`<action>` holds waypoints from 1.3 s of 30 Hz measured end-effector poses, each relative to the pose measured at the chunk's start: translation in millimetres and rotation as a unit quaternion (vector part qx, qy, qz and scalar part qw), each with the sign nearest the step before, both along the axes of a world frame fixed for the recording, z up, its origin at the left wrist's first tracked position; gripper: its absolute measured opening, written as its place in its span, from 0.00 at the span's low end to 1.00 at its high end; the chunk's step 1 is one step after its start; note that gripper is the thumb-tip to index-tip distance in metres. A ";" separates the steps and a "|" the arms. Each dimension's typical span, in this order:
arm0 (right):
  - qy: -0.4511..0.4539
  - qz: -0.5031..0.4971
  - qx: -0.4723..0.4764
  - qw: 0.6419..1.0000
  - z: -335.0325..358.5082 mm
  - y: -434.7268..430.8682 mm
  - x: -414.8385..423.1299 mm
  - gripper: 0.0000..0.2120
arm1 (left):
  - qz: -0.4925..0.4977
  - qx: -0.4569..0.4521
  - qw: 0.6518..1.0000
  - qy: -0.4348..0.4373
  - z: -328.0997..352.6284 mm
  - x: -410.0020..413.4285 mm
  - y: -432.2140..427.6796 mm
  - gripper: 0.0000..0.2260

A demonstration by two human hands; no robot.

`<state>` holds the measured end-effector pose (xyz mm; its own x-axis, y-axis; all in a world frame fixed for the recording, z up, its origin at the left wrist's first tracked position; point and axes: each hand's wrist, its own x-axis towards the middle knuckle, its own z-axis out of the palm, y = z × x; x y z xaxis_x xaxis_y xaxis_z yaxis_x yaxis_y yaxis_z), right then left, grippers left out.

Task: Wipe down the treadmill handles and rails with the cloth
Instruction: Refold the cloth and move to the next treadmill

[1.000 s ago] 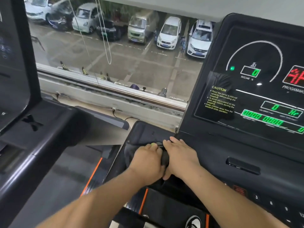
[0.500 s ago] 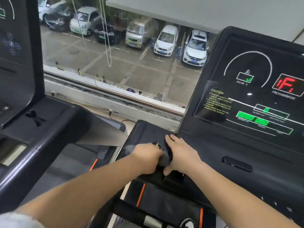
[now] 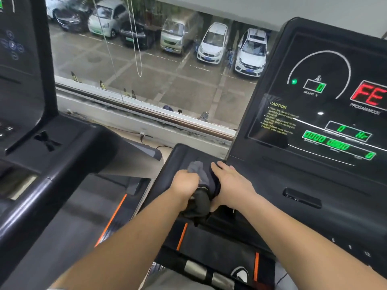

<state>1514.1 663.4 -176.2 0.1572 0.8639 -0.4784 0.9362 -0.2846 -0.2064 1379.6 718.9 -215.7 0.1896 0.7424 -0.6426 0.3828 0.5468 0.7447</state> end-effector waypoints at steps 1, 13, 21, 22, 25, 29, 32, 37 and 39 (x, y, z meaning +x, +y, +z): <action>-0.002 0.001 0.000 1.000 -0.9 -0.2 0.1 0.69 | -0.012 0.005 1.000 -0.009 4.5 -1.8 -1.9 0.21; -0.005 0.015 -0.003 1.000 -1.1 -2.0 2.5 0.66 | -0.673 0.544 0.439 0.240 14.9 -29.8 39.2 0.12; -0.003 0.008 -0.010 1.000 -4.8 1.2 4.5 0.67 | -0.436 0.318 0.774 0.333 11.5 9.2 2.1 0.09; -0.001 0.006 -0.008 1.000 -4.8 0.6 4.6 0.67 | -0.388 0.275 0.831 0.287 13.6 7.5 8.0 0.07; 0.003 0.005 0.000 1.000 -4.5 -1.4 5.7 0.68 | -0.190 0.110 0.968 0.123 14.6 -9.0 15.0 0.04; -0.005 0.011 0.006 1.000 -1.9 -1.5 5.6 0.67 | 0.035 -0.042 0.998 -0.002 13.5 -41.9 4.6 0.03; -0.006 0.013 0.006 1.000 0.1 -2.8 3.9 0.65 | 0.151 0.042 0.988 -0.009 22.3 -67.4 23.6 0.05; -0.023 0.048 0.001 0.999 6.9 -2.8 2.0 0.58 | 0.008 0.345 0.922 0.173 46.5 -67.8 15.7 0.08; -0.050 0.098 0.001 0.994 7.2 -1.4 2.1 0.55 | -0.176 0.405 0.863 0.244 26.2 -54.4 -11.0 0.13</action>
<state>1516.2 662.0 -169.0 0.0334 0.8835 -0.4673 0.9895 -0.0950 -0.1089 1325.2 707.9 -189.5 0.3478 0.9375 -0.0072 0.7958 -0.2911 0.5310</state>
